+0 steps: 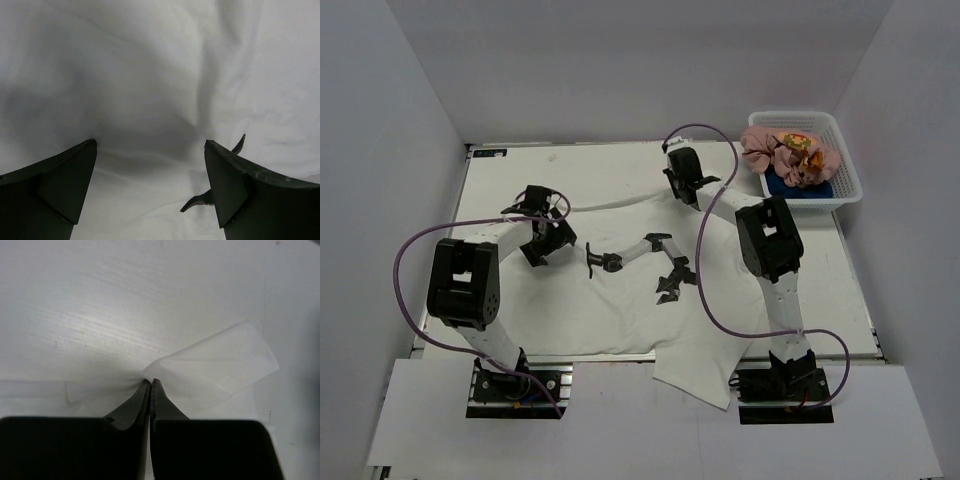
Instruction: Fold and stack the t-shirts
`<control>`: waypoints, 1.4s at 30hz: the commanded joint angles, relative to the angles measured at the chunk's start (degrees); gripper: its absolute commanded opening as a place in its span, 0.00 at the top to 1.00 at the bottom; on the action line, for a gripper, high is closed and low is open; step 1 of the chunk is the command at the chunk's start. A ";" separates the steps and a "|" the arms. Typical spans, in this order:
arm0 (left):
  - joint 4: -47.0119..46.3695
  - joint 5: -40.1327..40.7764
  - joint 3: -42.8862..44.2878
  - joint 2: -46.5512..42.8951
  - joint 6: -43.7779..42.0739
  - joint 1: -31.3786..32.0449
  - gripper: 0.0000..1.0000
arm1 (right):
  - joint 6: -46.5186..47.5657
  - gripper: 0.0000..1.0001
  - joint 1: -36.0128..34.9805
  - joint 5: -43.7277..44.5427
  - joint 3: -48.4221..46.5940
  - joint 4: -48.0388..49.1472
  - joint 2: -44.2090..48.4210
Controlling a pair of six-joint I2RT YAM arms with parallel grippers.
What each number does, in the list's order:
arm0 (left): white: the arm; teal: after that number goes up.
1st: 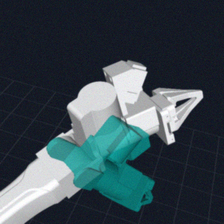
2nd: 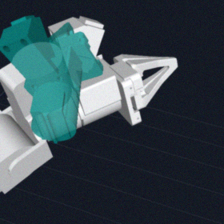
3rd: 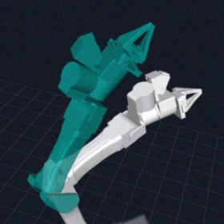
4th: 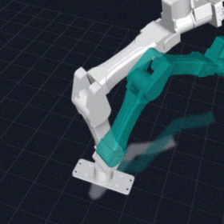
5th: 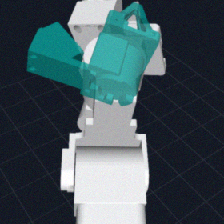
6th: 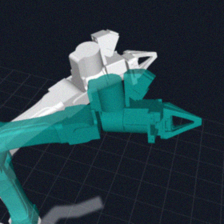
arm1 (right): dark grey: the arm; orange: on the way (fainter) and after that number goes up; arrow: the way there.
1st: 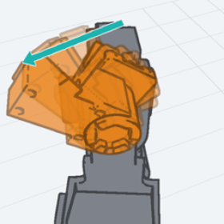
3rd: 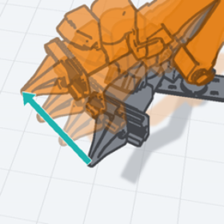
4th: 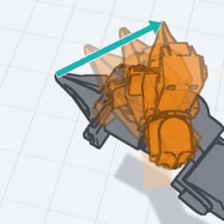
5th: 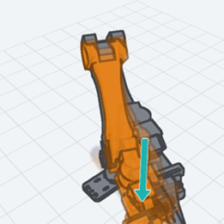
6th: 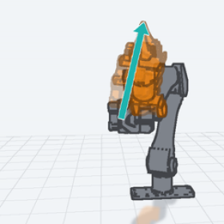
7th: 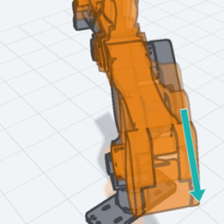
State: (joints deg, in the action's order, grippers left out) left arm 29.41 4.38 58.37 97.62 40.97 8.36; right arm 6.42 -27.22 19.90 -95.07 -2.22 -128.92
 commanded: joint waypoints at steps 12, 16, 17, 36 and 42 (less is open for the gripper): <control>1.35 3.52 -1.59 1.88 -0.80 0.17 0.01 | 9.24 0.10 0.07 2.61 -27.05 13.90 -15.94; 1.35 3.53 -1.06 0.02 -0.80 0.17 0.01 | 1.87 0.10 0.50 -2.75 -11.24 15.40 -1.81; 1.35 3.53 -1.06 -1.46 -0.80 0.17 0.01 | 1.06 0.10 0.59 -2.76 -9.28 15.32 0.14; 2.23 9.77 21.69 10.63 -3.27 -0.89 0.01 | -19.33 0.10 7.62 -11.02 12.81 -7.00 16.52; 2.23 12.22 28.63 20.31 -5.02 -0.89 0.01 | -20.74 0.10 9.99 -13.91 14.38 -6.31 13.52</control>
State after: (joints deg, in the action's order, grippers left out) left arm 30.98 13.80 83.90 116.73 37.47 7.64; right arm -12.73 -18.22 9.56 -80.55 -9.58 -115.31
